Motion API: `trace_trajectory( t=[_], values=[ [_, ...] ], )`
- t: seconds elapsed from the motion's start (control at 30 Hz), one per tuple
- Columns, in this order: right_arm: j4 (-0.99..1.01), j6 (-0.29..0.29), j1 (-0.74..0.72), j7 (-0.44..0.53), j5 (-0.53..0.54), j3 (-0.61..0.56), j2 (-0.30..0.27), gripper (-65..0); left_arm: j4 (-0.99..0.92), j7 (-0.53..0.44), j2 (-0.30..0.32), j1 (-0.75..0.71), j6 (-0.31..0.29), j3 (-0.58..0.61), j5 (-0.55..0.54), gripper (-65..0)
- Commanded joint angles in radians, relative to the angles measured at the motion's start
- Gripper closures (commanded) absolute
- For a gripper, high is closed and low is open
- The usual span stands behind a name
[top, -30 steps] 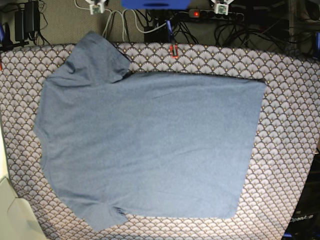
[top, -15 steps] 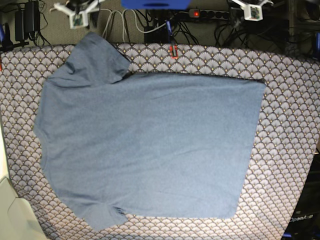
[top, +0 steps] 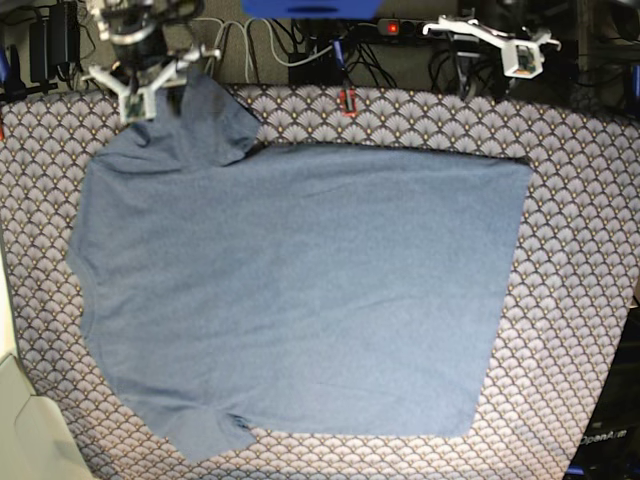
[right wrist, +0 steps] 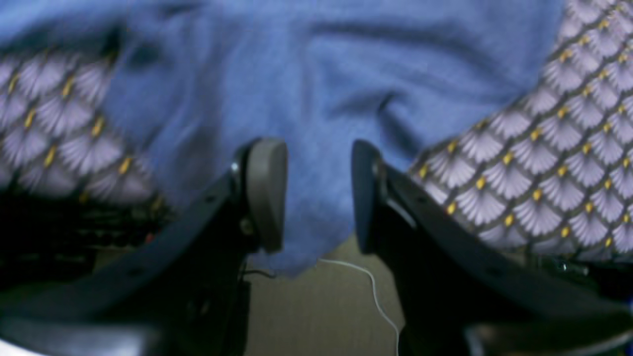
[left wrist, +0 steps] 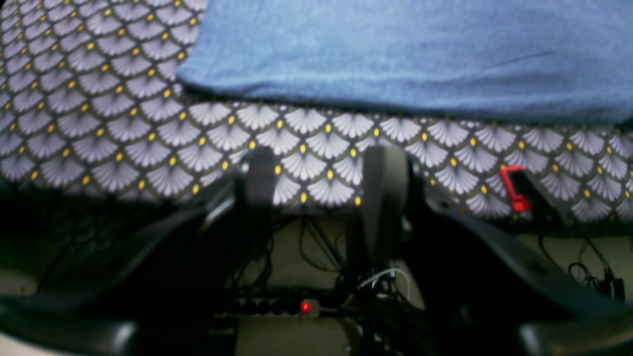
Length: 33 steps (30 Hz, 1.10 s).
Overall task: Fold the T-shirt properly
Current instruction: 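Move the right gripper down to the shirt's shoulder corner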
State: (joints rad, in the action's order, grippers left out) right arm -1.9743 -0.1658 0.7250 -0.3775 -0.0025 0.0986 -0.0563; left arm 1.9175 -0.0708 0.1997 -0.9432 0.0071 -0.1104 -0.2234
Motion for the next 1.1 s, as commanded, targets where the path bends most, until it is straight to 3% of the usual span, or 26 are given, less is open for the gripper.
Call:
trace_trajectory(
  t=[0.0, 0.2, 0.47, 0.67, 0.87, 1.07],
  values=[
    [-0.013, -0.027, -0.003, 0.001, 0.002, 0.019, 0.005, -23.3, 0.015, 0.001, 0.004, -0.004, -0.002, -0.004, -0.003, -27.9],
    [-0.012, -0.153, -0.123, -0.134, 0.000, 0.172, 0.042, -23.3, 0.024, 0.142, -0.003, 0.051, -0.002, -0.031, -0.004, -28.0],
    [0.140, -0.280, -0.206, -0.171, 0.000, 0.323, 0.071, -23.3, 0.024, 0.145, -0.013, 0.053, -0.002, -0.033, -0.004, -28.1],
    [0.218, -0.286, -0.203, -0.162, 0.002, 0.326, 0.071, -23.1, 0.026, 0.148, -0.015, 0.053, -0.002, -0.064, -0.004, -28.1],
    [0.204, -0.288, -0.183, -0.163, 0.080, 0.323, 0.066, -23.2, 0.026, 0.150, -0.015, 0.063, -0.002, -0.108, -0.004, -28.1],
    [0.158, -0.288, -0.163, -0.166, 0.088, 0.312, 0.066, -23.3, 0.026, 0.150, -0.015, 0.065, -0.003, -0.124, -0.004, -28.1]
  ],
)
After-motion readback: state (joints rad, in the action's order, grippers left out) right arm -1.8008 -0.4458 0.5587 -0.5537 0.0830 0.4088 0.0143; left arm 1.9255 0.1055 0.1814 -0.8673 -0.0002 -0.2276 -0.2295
